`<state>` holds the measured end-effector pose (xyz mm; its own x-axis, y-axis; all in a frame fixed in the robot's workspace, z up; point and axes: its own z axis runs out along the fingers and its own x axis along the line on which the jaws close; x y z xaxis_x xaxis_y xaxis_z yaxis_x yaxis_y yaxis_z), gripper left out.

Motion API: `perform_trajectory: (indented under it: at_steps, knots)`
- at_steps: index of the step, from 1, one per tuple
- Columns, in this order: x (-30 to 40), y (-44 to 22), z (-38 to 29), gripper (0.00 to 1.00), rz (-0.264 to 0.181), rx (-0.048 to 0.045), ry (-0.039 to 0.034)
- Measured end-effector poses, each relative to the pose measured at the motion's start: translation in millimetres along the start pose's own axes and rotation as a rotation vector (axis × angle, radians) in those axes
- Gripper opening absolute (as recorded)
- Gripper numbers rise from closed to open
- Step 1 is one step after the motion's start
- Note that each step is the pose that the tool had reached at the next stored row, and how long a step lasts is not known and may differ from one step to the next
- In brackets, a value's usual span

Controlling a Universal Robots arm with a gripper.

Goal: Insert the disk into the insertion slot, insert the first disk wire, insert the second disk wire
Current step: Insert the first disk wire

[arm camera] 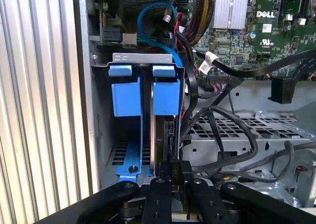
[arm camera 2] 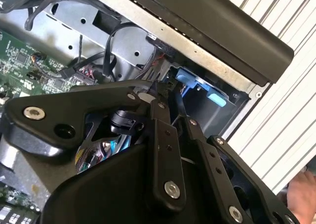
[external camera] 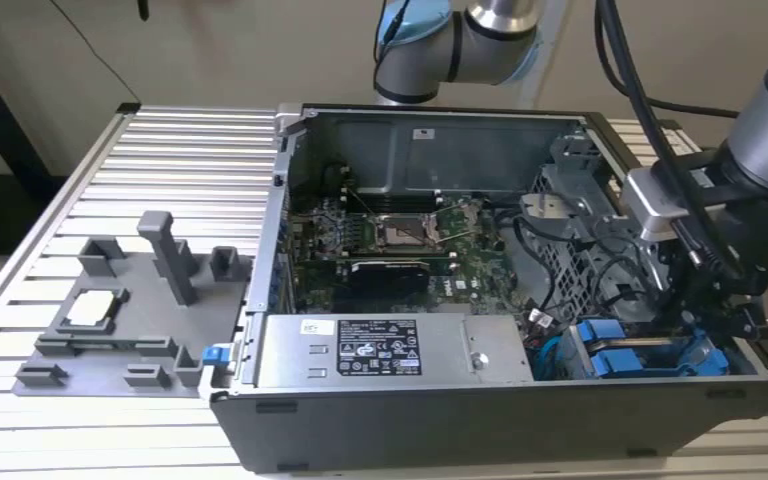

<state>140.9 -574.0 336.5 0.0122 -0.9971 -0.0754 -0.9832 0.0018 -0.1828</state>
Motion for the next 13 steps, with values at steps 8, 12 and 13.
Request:
perform_trajectory:
  at_steps: [8, 12, 13]
  knots:
    - [0.3, 0.6, 3.4, 0.19, 0.004, 0.0003, 0.0005]
    - [0.4, 0.9, 5.0, 0.19, 0.004, 0.0004, 0.0009]
    - [0.4, 1.0, 5.2, 0.19, 0.004, 0.0003, 0.0007]
